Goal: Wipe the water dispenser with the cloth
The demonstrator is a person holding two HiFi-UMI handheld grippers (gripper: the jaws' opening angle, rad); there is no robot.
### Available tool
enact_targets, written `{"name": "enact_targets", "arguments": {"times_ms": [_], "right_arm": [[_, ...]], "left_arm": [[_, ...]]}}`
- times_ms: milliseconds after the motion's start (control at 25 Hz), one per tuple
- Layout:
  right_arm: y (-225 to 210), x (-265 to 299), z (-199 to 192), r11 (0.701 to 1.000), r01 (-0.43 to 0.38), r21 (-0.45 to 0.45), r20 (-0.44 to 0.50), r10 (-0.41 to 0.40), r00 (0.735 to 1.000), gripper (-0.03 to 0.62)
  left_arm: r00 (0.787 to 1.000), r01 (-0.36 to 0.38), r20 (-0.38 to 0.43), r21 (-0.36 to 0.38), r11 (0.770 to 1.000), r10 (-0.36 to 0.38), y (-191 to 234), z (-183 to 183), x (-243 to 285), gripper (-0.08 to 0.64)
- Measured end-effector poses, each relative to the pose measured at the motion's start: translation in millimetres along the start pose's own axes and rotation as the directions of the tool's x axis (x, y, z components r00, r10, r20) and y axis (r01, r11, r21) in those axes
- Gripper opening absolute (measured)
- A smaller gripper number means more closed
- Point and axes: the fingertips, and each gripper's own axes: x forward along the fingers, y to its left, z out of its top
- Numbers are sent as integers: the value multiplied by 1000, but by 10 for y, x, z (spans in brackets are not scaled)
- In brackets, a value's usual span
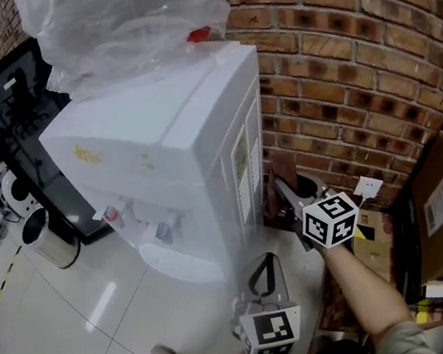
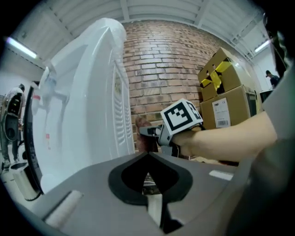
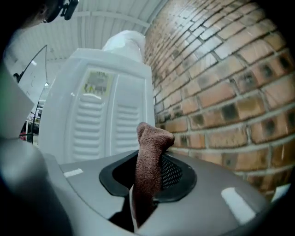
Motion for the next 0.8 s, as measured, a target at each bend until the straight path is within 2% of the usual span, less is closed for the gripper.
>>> {"name": "enact_targets", "arguments": {"times_ms": [160,320,400,560,800], "right_arm": [[53,-56,1142,995,-18,-98,144,32,989,109],[66,-28,2207,986,20,-165,282,28,959,109],[101,42,2603,984,24,-176,327,35,945,109],[148,305,2893,983,25,-182,315,34,948,109],[104,394,2711,990,36,-138,334,12,942,100]], "left_arm": [[999,-5,54,16,1000,4,95,448,-47,0],[994,3,111,40,999,-7,177,928,-74,0],[989,-8,146,56,998,-1,222,1154,-102,0],[983,-24,183,68,997,11,258,1445,-120,0],[985,-18,172,62,998,7,265,1412,-112,0]]}}
